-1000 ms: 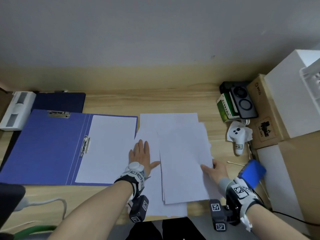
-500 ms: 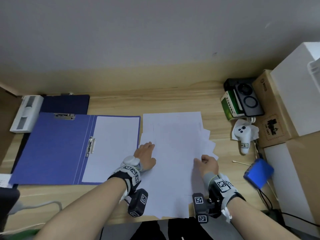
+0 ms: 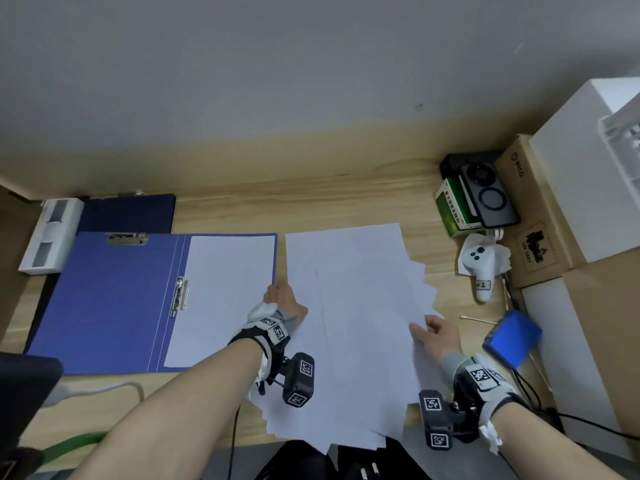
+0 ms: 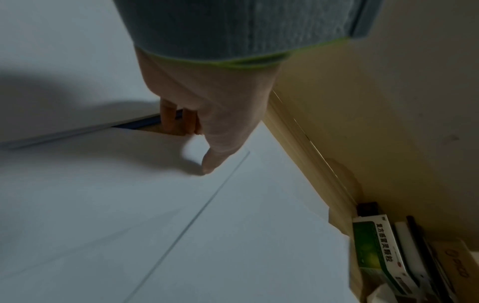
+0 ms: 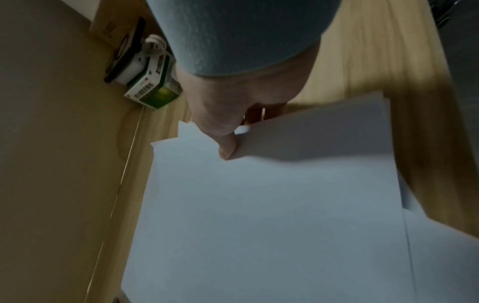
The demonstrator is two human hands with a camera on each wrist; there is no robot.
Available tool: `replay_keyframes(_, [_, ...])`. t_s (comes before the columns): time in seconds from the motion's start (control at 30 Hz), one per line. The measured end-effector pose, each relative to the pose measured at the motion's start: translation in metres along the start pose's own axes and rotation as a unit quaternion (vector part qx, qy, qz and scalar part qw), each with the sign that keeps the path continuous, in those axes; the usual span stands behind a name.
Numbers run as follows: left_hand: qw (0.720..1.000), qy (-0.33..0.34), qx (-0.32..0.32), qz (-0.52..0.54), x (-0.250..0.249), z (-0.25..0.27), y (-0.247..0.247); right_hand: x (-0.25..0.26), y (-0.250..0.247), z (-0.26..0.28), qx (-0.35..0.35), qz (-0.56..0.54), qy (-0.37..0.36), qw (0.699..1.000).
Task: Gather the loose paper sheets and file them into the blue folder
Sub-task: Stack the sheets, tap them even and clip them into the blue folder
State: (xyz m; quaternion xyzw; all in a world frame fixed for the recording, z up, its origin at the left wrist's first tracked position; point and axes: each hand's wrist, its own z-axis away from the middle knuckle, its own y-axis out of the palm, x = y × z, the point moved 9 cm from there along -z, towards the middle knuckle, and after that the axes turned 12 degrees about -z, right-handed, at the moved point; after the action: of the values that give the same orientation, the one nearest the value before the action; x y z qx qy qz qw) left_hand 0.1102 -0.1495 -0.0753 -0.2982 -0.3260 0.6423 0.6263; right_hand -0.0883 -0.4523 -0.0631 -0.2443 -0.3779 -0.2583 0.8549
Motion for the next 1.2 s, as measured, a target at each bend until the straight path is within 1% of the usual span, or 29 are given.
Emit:
replay_keyframes(0.1, [1.000, -0.010, 0.021, 0.010, 0.007, 0.006, 0.010, -0.018, 0.021, 0.002, 0.040, 0.053, 0.024, 0.998])
replay_keyframes(0.13, [0.999, -0.026, 0.030, 0.006, 0.011, 0.007, 0.010, -0.021, 0.029, 0.005, 0.049, 0.069, 0.026, 0.996])
replay_keyframes(0.2, [0.997, -0.036, 0.063, 0.041, 0.018, 0.008, 0.013, -0.021, 0.042, 0.009, 0.061, 0.099, 0.014, 0.993])
replay_keyframes(0.3, [0.995, -0.003, 0.091, 0.049, 0.022, 0.022, 0.014, -0.014, 0.050, 0.014, 0.052, 0.136, -0.002, 0.989])
replay_keyframes(0.4, [0.991, 0.035, 0.097, 0.082, 0.030, 0.043, 0.014, -0.004, 0.054, 0.017, 0.049, 0.159, -0.013, 0.986])
replay_keyframes(0.53, [0.989, 0.059, 0.118, 0.069, 0.036, 0.054, 0.017, 0.002, 0.059, 0.018, 0.050, 0.161, 0.014, 0.986])
replay_keyframes(0.63, [0.992, 0.058, 0.085, 0.070, 0.036, 0.059, 0.009, 0.002, 0.064, 0.015, 0.053, 0.172, 0.019, 0.984])
replay_keyframes(0.7, [0.992, 0.054, 0.065, 0.092, 0.034, 0.060, 0.001, 0.000, 0.067, 0.012, 0.065, 0.169, 0.026, 0.983])
replay_keyframes(0.73, [0.990, 0.057, 0.070, 0.106, 0.033, 0.061, -0.001, -0.001, 0.068, 0.010, 0.070, 0.168, 0.027, 0.983])
replay_keyframes(0.8, [0.981, 0.085, 0.113, 0.130, 0.025, 0.062, 0.004, -0.004, 0.069, 0.008, 0.073, 0.155, 0.035, 0.985])
replay_keyframes(0.87, [0.977, 0.098, 0.140, 0.124, 0.021, 0.066, 0.011, -0.008, 0.074, 0.008, 0.084, 0.143, 0.044, 0.985])
replay_keyframes(0.97, [0.982, 0.100, 0.134, 0.083, 0.016, 0.069, 0.013, -0.010, 0.081, 0.008, 0.108, 0.143, 0.049, 0.983])
replay_keyframes(1.03, [0.983, 0.112, 0.120, 0.080, 0.011, 0.070, 0.008, -0.007, 0.082, 0.007, 0.115, 0.144, 0.049, 0.982])
replay_keyframes(1.07, [0.984, 0.113, 0.101, 0.088, 0.010, 0.069, 0.002, -0.005, 0.081, 0.003, 0.115, 0.149, 0.044, 0.981])
replay_keyframes(1.13, [0.986, 0.112, 0.044, 0.117, 0.014, 0.067, -0.015, 0.004, 0.079, -0.004, 0.112, 0.158, 0.031, 0.981])
replay_keyframes(1.2, [0.979, 0.130, -0.005, 0.157, 0.017, 0.065, -0.038, 0.013, 0.079, -0.011, 0.113, 0.127, 0.027, 0.985])
